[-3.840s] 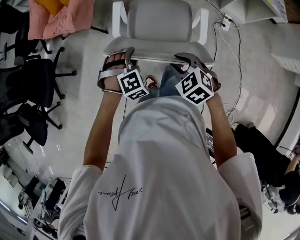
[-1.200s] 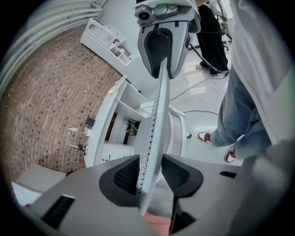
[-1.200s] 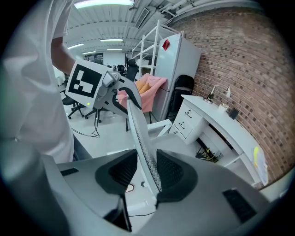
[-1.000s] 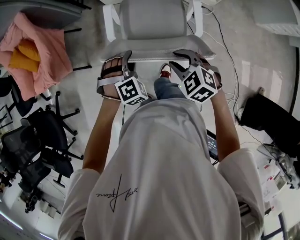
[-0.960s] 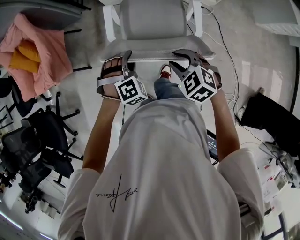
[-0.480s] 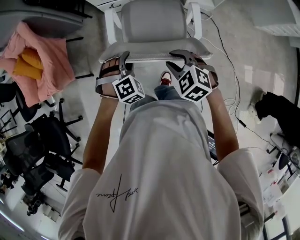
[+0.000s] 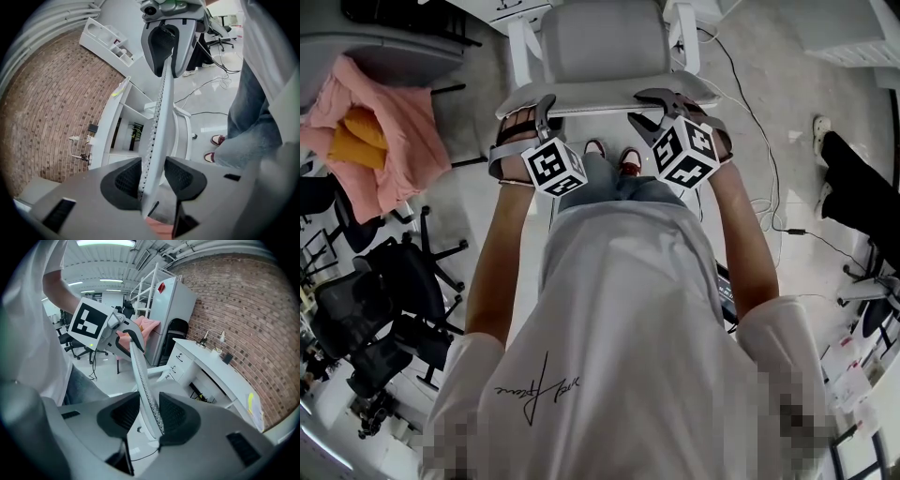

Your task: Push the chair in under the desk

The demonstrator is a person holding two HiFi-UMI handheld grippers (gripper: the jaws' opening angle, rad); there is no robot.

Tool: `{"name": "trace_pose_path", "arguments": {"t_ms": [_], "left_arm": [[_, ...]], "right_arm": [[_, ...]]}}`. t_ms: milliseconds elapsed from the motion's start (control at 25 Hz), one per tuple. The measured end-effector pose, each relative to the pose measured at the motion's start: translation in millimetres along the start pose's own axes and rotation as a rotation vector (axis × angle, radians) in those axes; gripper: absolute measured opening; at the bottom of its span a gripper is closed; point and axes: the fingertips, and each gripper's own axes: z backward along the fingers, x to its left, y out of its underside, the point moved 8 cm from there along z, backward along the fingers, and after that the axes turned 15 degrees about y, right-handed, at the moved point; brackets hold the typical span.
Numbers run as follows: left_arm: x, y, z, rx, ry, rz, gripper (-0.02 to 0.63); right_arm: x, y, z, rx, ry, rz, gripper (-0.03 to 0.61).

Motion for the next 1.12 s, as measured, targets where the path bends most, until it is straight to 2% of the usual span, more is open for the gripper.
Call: {"name": "trace_pose_path", "arguments": {"t_ms": [1120], "left_arm": [[17.0,-10.4,-6.6,-0.026,-0.034,-0.054,0.152]], "right_arm": [[-19.5,2.6,-4.8,0.001,0.028,0.002,0.146]]}}
